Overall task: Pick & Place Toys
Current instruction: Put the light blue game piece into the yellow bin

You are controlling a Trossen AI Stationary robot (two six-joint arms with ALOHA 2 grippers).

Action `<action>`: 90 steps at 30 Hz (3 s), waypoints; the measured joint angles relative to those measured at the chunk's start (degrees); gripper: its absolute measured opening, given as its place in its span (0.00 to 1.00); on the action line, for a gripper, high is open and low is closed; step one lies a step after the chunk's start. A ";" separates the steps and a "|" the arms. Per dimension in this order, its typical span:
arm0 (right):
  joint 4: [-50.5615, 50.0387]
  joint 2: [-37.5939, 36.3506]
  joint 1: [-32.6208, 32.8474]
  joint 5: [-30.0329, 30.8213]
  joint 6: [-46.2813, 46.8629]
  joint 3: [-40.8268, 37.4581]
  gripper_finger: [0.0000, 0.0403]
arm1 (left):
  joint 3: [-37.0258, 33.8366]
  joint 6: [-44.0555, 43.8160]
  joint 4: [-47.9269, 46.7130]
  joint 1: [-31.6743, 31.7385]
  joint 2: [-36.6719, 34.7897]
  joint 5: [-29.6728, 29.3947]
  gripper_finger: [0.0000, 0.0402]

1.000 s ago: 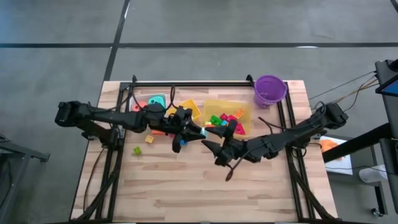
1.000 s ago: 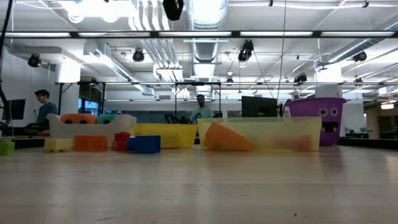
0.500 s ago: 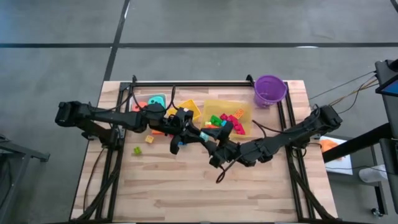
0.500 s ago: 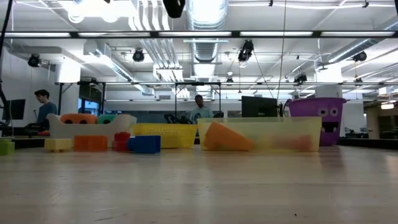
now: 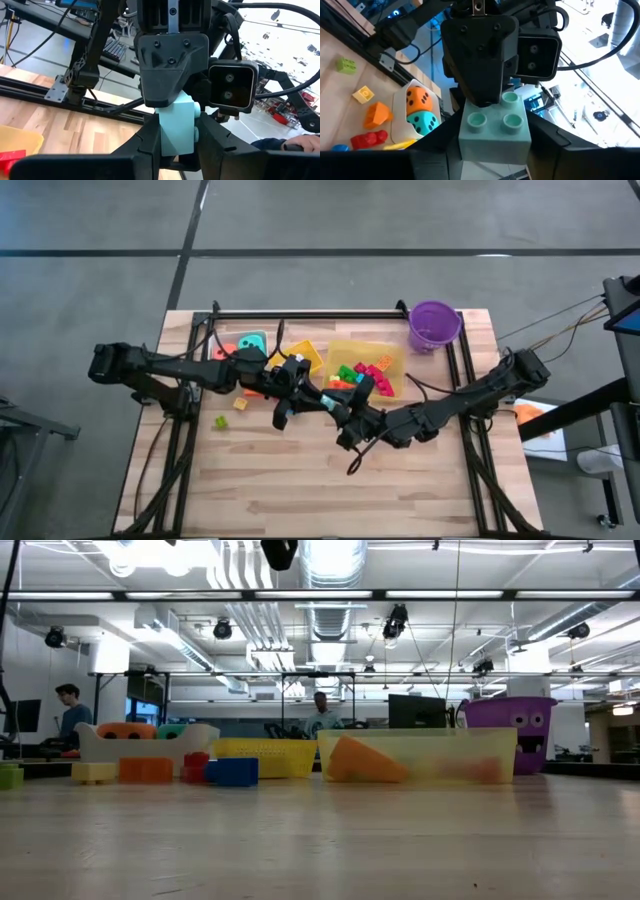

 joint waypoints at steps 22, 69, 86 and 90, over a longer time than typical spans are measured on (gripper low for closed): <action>-0.36 0.00 0.88 0.67 3.47 0.03 0.32 | 0.02 -0.55 -2.23 0.28 -0.02 -2.13 0.70; -45.29 -5.98 -51.01 -46.75 68.20 -16.75 0.32 | -0.02 -16.77 -68.34 1.29 -11.96 -39.94 0.74; -51.72 9.74 -50.90 -47.93 67.11 -6.13 0.32 | -0.02 -16.77 -68.21 1.84 -11.96 -40.60 0.74; -53.43 12.49 -50.73 -47.76 66.99 -5.12 0.32 | -0.02 -16.77 -68.29 1.84 -11.96 -40.59 0.74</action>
